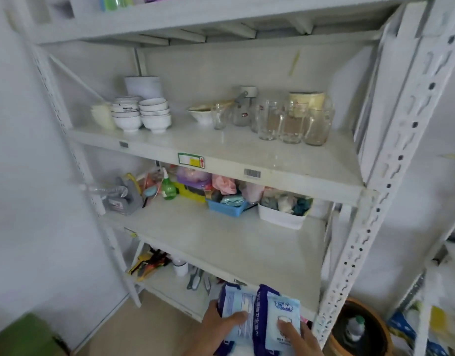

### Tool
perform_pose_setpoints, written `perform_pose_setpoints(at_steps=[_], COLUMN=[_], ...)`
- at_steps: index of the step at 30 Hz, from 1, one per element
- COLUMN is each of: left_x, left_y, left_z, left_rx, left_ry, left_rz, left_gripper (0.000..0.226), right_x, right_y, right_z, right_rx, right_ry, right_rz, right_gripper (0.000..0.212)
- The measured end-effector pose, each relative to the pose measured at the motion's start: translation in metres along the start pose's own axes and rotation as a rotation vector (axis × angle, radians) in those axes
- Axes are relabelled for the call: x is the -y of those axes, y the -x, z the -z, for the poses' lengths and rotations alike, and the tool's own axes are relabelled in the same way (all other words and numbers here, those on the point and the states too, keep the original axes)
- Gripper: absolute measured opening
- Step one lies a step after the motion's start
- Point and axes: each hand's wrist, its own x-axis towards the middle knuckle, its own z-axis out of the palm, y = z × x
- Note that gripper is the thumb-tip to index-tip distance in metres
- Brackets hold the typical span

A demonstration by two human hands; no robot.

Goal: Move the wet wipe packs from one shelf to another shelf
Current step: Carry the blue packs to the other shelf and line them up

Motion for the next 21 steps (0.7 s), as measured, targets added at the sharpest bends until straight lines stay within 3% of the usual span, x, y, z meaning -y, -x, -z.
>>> perform_pose_setpoints(at_steps=[3,6,10,14,18,21], left_x=[-0.009,-0.021,-0.032,-0.044,-0.056,-0.067], left_y=[-0.015,-0.037,-0.079,-0.136,-0.194,-0.234], left_z=[0.037,0.067,0.101,0.141,0.178,0.206], left_rx=[0.039,0.037,0.012,-0.037,-0.119,-0.143], left_ry=[-0.021,0.010,0.011,0.006,0.032,0.022], left_rz=[-0.055,-0.043,-0.036,-0.046,-0.028,0.006], left_gripper=[0.039,0.046,0.069,0.047,0.070,0.076], right_x=[-0.002,0.001,0.010,-0.006,-0.007,-0.007], right_y=[-0.005,-0.021,-0.057,-0.106,-0.154,-0.190], right_z=[-0.030,-0.067,-0.112,-0.161,-0.210,-0.250], right_rx=[0.006,0.028,-0.021,0.036,0.037,0.036], right_ry=[0.097,0.065,-0.010,-0.049,-0.060,-0.053], right_rz=[-0.117,-0.120,-0.087,-0.082,-0.122,-0.149], right_gripper=[0.048,0.061,0.027,0.025,0.036,0.029])
